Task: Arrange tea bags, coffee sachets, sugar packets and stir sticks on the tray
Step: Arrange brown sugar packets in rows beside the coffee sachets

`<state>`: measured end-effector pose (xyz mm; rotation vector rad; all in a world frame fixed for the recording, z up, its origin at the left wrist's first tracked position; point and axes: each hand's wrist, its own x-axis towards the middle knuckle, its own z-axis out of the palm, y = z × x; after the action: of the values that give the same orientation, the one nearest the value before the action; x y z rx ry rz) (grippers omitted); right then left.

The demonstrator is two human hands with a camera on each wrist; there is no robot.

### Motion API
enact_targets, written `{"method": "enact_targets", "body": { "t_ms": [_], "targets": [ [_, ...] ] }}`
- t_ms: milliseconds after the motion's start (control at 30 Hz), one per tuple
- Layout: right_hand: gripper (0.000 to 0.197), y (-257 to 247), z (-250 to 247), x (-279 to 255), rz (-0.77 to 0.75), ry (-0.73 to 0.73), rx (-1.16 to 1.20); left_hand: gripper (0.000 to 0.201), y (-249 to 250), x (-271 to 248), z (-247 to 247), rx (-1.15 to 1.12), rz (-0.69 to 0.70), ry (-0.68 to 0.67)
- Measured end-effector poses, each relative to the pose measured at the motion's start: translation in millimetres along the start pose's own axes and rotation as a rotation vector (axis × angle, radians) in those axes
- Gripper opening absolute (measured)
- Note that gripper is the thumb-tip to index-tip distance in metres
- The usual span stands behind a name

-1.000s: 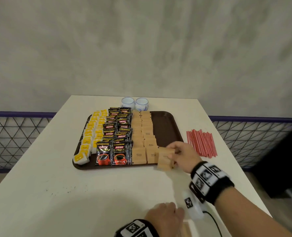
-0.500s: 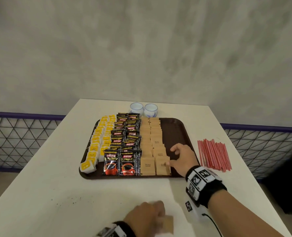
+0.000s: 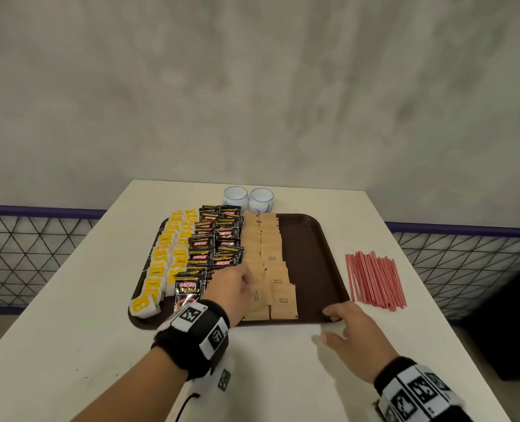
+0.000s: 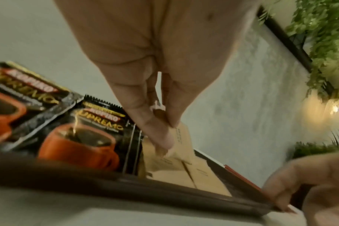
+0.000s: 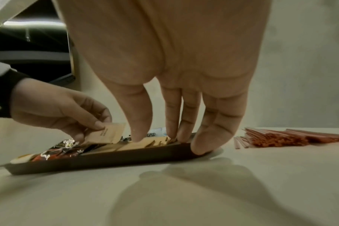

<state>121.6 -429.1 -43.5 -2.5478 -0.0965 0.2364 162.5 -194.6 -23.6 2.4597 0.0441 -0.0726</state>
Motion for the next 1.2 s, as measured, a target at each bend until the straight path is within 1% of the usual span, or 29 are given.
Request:
{"method": "enact_targets", "body": {
  "t_ms": [100,200,267,333,400,467,533,667,800,867,967,1033,1100,1200],
  "targets": [
    [0.042,5,2,-1,-0.015,-0.022,-0.053,0.014,-5,-6,9,-0.207,-0.141,0.058],
    [0.033,-2,3,-1,-0.037,0.039,-0.031,0.011,-4,-10,16,-0.413,-0.213,0.107],
    [0.024,-17,4,1,-0.042,0.084,0.124,0.012,-1,-10,19,-0.507,-0.234,0.119],
    [0.017,-37,8,10,-0.029,0.044,0.383,0.012,3,-10,20,-0.593,-0.247,0.117],
    [0.015,-54,14,22,0.007,0.008,0.558,0.011,4,-10,20,-0.611,-0.245,0.114],
    [0.014,-67,21,35,0.078,0.03,0.648,0.01,3,-10,19,-0.599,-0.238,0.117],
    [0.013,-73,26,47,0.145,0.072,0.659,0.009,2,-11,16,-0.561,-0.233,0.118],
    [0.011,-74,35,53,0.221,0.051,0.641,0.01,-6,-10,16,-0.337,-0.253,0.101],
    [0.016,-73,49,53,0.224,0.077,0.555,0.019,-12,-10,21,-0.144,-0.256,0.077],
    [0.018,-74,53,55,0.22,0.087,0.524,0.017,-12,-12,20,-0.032,-0.232,0.072],
    [0.024,-74,57,56,0.215,0.094,0.433,0.01,-12,-13,15,0.045,-0.218,0.047],
    [0.027,-76,59,55,0.217,0.104,0.4,0.007,-14,-13,13,0.068,-0.212,0.037],
    [0.028,-77,60,54,0.212,0.092,0.376,0.011,-17,-15,12,0.059,-0.205,0.043],
    [0.024,-77,53,49,0.154,0.085,0.329,0.016,-22,-23,5,-0.009,-0.18,0.094]
  ]
}}
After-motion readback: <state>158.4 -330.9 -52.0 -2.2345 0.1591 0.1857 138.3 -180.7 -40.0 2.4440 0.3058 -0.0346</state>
